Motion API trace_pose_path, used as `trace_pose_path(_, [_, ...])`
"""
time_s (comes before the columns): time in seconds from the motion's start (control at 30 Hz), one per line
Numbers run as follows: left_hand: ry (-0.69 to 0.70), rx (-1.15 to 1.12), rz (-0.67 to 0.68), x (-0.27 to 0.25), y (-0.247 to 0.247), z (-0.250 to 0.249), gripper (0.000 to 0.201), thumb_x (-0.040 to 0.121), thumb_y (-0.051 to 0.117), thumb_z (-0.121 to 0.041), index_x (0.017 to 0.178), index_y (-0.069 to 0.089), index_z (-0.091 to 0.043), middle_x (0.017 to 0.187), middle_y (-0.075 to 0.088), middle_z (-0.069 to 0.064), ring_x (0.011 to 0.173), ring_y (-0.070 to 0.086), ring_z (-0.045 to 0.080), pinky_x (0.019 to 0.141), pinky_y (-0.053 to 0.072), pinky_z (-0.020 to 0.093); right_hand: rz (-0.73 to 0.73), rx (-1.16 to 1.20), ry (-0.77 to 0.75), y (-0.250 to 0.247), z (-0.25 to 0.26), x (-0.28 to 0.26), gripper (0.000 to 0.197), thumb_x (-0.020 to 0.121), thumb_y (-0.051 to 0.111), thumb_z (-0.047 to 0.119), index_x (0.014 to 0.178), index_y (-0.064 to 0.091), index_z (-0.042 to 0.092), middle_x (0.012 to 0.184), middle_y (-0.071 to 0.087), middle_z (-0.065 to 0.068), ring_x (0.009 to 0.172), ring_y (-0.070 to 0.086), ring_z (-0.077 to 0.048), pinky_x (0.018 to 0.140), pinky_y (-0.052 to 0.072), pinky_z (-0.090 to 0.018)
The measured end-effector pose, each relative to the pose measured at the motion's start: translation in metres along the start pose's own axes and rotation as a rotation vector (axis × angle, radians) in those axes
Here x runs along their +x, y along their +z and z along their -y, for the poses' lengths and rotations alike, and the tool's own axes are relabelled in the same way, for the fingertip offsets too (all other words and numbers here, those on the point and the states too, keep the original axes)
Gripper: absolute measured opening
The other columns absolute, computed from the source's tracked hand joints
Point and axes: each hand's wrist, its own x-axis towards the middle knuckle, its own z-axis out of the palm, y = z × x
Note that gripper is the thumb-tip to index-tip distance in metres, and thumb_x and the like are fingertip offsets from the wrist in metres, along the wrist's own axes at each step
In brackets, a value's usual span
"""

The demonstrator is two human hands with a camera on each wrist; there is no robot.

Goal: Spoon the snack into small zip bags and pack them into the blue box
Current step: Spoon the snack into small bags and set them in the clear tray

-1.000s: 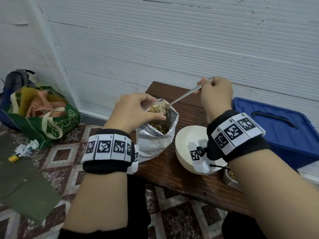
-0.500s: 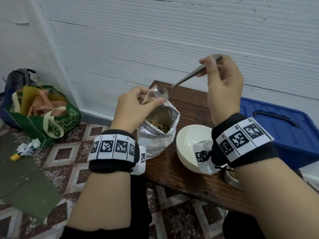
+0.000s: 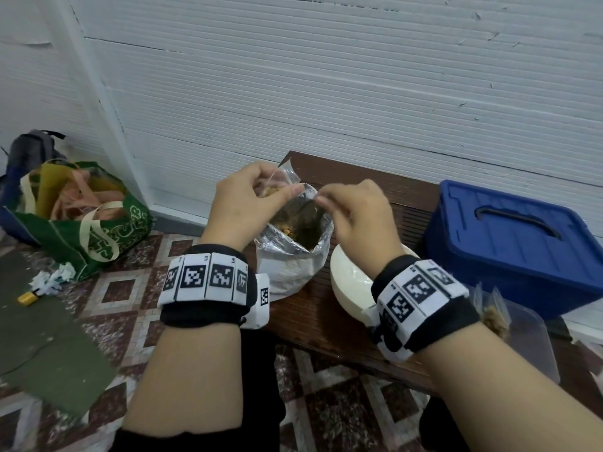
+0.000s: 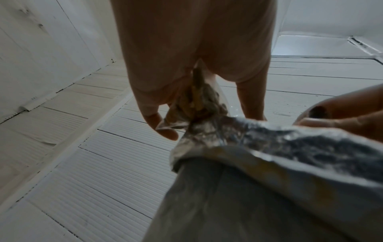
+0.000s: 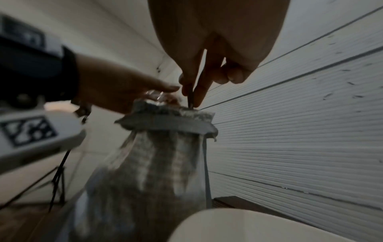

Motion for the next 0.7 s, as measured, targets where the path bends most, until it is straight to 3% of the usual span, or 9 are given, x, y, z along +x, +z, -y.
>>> trace_pose_path(0.07, [0.002,0.002,-0.002,0.000,0.000,0.001,0.020,0.077,0.077,-0.042,0.082,0.059,-0.036,0.084,0.062,-0.021,0.080,0.053,-0.016,0.063,0.038,-0.004,0.028,-0.018,-0.019,0.005,0.002,-0.005,0.019,0.092,0.054,0.018,0.084,0.070,0.012,0.064,0.064,0.000,0.065,0.043,-0.020,0.066,0.029,-0.028])
trace_pose_path(0.2, [-0.003,-0.004,-0.015,0.002,0.000,0.004,0.021,0.075,0.078,-0.045,0.083,0.060,-0.038,0.090,0.065,-0.018,0.091,0.059,-0.005,0.074,0.045,0.012,0.040,0.082,0.150,0.007,0.002,-0.007,0.016,0.094,0.057,0.016,0.091,0.070,0.009,0.072,0.064,-0.003,0.075,0.046,-0.020,0.063,0.024,-0.025])
trace_pose_path(0.3, [-0.008,-0.010,-0.007,0.001,0.000,0.003,0.021,0.075,0.078,-0.044,0.084,0.059,-0.039,0.090,0.065,-0.018,0.091,0.058,-0.005,0.074,0.044,0.013,0.021,0.156,0.309,0.006,0.001,-0.007,0.017,0.094,0.056,0.017,0.088,0.069,0.007,0.074,0.065,-0.005,0.073,0.053,-0.019,0.064,0.033,-0.025])
trace_pose_path(0.4, [-0.017,-0.015,-0.003,0.000,-0.001,0.001,0.021,0.075,0.077,-0.044,0.084,0.059,-0.038,0.090,0.064,-0.020,0.090,0.056,-0.008,0.072,0.042,0.010,-0.048,0.226,0.465,0.006,0.002,-0.006,0.018,0.094,0.056,0.015,0.083,0.069,0.008,0.071,0.064,0.000,0.063,0.053,-0.003,0.059,0.036,-0.006])
trace_pose_path(0.43, [-0.020,-0.014,0.003,0.000,-0.001,0.001,0.021,0.076,0.077,-0.044,0.084,0.059,-0.038,0.091,0.064,-0.019,0.091,0.056,-0.008,0.071,0.042,0.010,-0.080,0.257,0.520,0.005,0.001,-0.005,0.019,0.094,0.055,0.015,0.082,0.069,0.009,0.071,0.065,0.001,0.064,0.054,-0.002,0.059,0.035,-0.004])
trace_pose_path(0.53, [-0.011,-0.004,0.015,0.000,-0.003,0.000,0.021,0.077,0.075,-0.044,0.087,0.059,-0.038,0.094,0.063,-0.018,0.090,0.055,-0.008,0.069,0.040,0.008,-0.166,0.301,0.645,0.002,-0.003,0.000,0.022,0.095,0.053,0.017,0.081,0.069,0.010,0.075,0.067,0.001,0.065,0.055,-0.003,0.060,0.038,-0.011])
trace_pose_path(0.57, [-0.005,-0.005,0.006,-0.001,-0.004,0.000,0.021,0.077,0.075,-0.043,0.090,0.060,-0.036,0.093,0.063,-0.019,0.089,0.055,-0.009,0.070,0.040,0.008,-0.186,0.290,0.674,0.000,-0.005,0.002,0.023,0.095,0.052,0.018,0.083,0.069,0.009,0.077,0.068,-0.001,0.063,0.053,-0.003,0.057,0.038,-0.009])
trace_pose_path(0.7, [0.015,-0.011,-0.041,0.000,-0.012,-0.002,0.028,0.077,0.077,-0.040,0.098,0.064,-0.027,0.092,0.066,-0.015,0.092,0.061,-0.001,0.082,0.049,0.018,-0.268,0.275,0.739,-0.010,-0.010,0.009,0.023,0.096,0.051,0.021,0.086,0.068,0.011,0.080,0.069,-0.007,0.066,0.057,-0.008,0.054,0.040,-0.007])
